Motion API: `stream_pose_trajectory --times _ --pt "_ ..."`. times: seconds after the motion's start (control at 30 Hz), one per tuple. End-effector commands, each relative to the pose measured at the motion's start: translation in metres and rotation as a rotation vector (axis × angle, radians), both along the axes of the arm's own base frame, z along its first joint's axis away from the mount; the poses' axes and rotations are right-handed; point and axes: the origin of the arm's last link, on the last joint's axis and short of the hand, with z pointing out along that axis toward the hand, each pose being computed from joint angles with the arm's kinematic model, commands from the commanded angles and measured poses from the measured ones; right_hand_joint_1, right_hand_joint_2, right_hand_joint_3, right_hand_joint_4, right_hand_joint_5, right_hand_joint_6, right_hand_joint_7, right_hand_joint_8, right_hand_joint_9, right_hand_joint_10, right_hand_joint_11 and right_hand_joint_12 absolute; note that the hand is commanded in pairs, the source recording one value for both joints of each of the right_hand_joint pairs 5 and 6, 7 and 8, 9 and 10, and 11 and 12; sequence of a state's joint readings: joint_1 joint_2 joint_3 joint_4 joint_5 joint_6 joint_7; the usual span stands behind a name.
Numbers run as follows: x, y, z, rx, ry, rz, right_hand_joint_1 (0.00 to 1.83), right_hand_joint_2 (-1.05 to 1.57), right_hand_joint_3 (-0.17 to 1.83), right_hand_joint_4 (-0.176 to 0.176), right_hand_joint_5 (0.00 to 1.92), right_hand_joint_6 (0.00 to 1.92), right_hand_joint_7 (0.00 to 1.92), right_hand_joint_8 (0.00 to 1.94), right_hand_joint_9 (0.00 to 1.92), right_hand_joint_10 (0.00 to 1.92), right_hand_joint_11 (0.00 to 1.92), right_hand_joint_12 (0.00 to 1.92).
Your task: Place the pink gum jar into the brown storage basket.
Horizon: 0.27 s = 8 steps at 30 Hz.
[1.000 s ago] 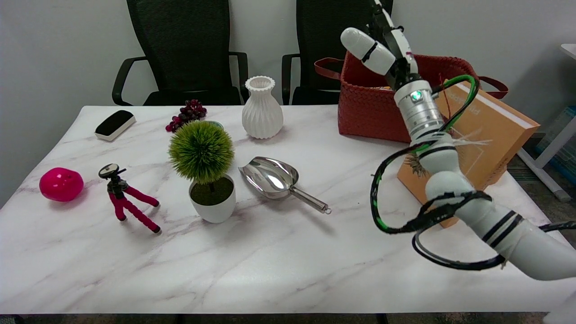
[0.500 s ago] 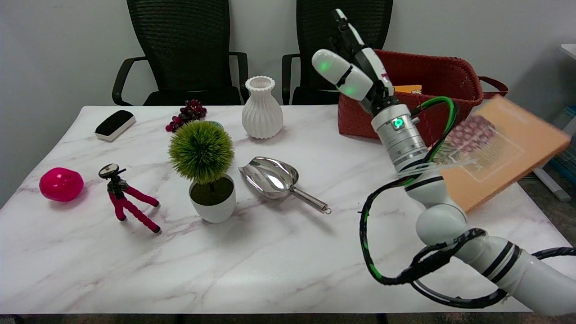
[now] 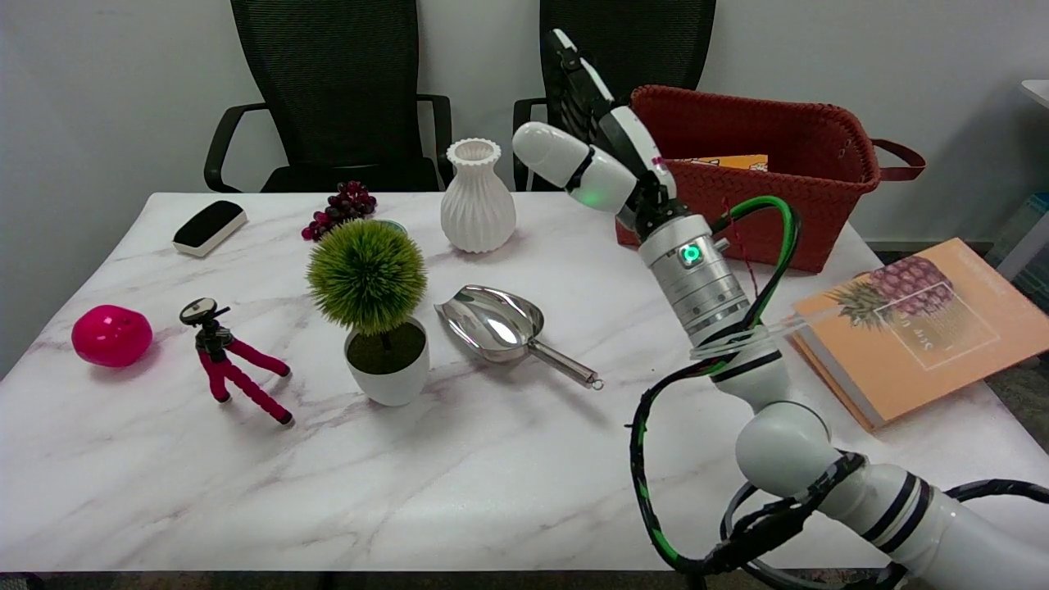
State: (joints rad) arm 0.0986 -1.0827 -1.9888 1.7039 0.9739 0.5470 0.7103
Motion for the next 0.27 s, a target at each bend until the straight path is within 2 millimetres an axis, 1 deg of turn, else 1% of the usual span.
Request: stream_pose_trajectory --times 0.03,0.17,0.27 --pt "-0.0057 0.0077 -0.0417 0.053 -0.030 0.011 0.57 0.63 -0.17 0.000 0.00 0.00 0.00 0.00 0.00 0.00 0.00 0.00" --pt "-0.0095 0.0064 -0.0489 0.037 -0.027 0.007 0.58 0.66 -0.17 0.000 0.00 0.00 0.00 0.00 0.00 0.00 0.00 0.00" --pt "-0.0091 0.0060 -0.0502 0.014 -0.011 0.013 0.58 0.66 -0.17 0.000 0.00 0.00 0.00 0.00 0.00 0.00 0.00 0.00"
